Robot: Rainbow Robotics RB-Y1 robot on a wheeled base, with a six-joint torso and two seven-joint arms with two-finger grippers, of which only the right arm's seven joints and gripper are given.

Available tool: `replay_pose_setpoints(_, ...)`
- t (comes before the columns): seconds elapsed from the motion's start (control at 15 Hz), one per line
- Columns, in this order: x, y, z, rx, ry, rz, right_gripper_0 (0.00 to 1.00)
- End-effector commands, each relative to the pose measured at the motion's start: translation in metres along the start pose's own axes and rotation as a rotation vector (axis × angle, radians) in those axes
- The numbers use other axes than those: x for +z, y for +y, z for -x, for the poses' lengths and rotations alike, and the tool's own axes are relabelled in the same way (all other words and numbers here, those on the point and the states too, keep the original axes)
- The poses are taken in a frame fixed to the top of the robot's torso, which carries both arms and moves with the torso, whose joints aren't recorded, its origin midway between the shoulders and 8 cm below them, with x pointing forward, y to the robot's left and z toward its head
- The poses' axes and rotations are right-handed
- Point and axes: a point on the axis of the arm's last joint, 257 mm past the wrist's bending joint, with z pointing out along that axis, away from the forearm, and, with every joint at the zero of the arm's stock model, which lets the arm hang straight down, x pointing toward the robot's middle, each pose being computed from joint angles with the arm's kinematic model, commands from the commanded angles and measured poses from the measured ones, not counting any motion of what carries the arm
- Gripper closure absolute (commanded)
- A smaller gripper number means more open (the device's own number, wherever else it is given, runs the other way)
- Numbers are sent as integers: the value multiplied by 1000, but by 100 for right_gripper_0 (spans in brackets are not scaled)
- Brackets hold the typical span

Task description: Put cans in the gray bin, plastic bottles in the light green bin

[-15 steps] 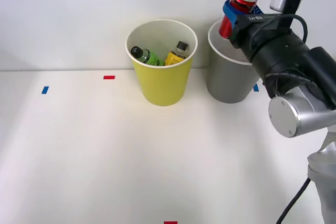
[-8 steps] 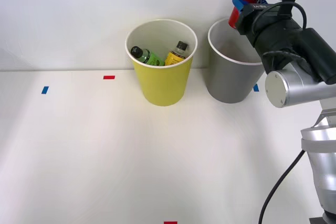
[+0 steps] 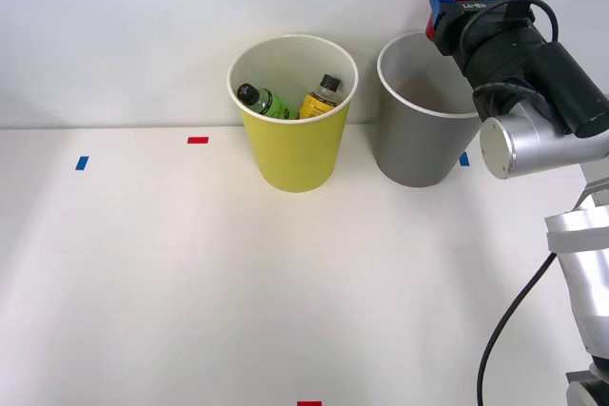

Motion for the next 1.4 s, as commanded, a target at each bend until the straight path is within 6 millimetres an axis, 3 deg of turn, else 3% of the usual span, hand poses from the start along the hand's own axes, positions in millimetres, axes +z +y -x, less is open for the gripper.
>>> replay_pose_setpoints(0.07,0,2,-2,6,5,5,0)
replay_pose_setpoints(0.47,-3,2,-7,8,10,6,0)
replay_pose_setpoints(0.6,-17,-2,-15,15,-43,11,0)
replay_pose_setpoints(0.93,-95,-15,-29,102,-288,13,0)
replay_pose_setpoints(1.13,-135,-29,-46,125,-305,-18,0)
replay_pose_setpoints(1.4,-189,-34,-49,132,-272,-27,0)
